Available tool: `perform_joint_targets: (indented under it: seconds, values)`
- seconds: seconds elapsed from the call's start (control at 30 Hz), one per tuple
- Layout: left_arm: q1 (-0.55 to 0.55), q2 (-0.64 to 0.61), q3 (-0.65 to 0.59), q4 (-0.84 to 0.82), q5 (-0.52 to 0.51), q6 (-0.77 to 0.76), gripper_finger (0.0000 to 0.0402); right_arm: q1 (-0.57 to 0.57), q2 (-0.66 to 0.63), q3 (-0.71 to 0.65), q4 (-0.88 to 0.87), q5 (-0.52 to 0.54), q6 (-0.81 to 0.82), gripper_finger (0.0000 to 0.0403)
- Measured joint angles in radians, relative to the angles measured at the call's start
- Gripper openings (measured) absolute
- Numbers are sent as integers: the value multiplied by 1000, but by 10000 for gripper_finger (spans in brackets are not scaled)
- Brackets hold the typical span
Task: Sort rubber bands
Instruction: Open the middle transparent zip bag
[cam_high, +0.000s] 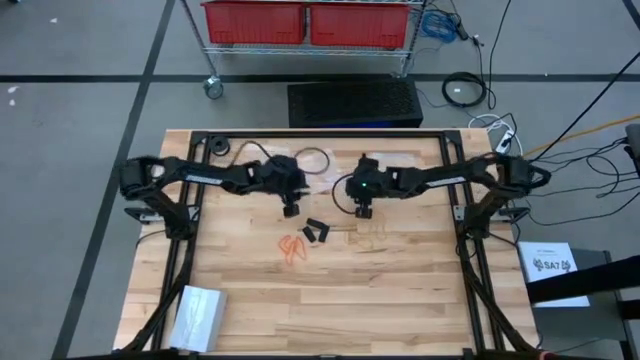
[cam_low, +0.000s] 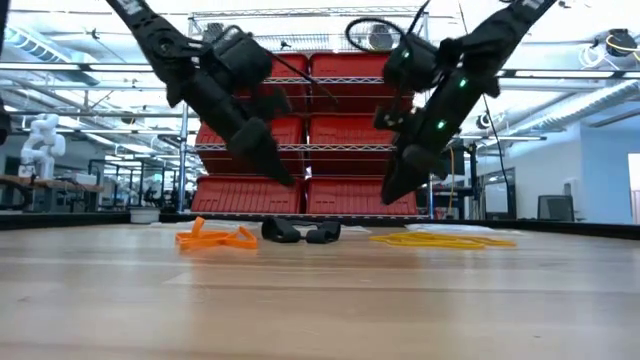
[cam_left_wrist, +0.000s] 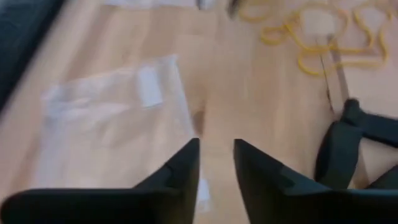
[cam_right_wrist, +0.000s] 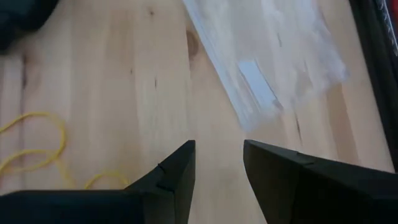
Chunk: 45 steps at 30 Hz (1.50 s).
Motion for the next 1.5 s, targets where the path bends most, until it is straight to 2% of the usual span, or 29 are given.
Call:
perform_joint_targets:
  seconds: [0.17, 0.27, 0.53, 0.67, 0.83, 0.9, 1.03, 1.17, 1.37, 1.5]
  values:
    - [-22, 128, 75, -1, -95, 0, 159, -2, -62, 0, -97, 42, 30, 130]
    - [-22, 183, 113, -32, -116, 0, 164, -3, -63, 0, -128, 75, 34, 130]
    - [-22, 294, 182, -122, -168, 4, 162, -13, -63, 0, -153, 75, 37, 130]
    - [-20, 307, 187, -120, -173, 8, 123, -18, -63, 0, -154, 74, 37, 130]
    - [-16, 309, 186, -122, -173, 10, 18, -17, -63, -1, -153, 72, 33, 130]
    - [-16, 309, 186, -122, -183, 11, 10, -17, -63, -1, -153, 71, 33, 130]
    - [-20, 261, 184, -156, -228, 29, 4, -17, -66, -1, -147, 25, 34, 130]
    - [-15, 163, 176, -221, -235, 30, 3, -15, -96, -2, -147, -11, 38, 130]
    - [3, 8, 179, -288, -225, 28, 2, -15, -216, -2, -151, -83, 46, 130]
    - [14, -79, 182, -292, -199, 27, 1, -15, -286, -2, -128, -91, 57, 130]
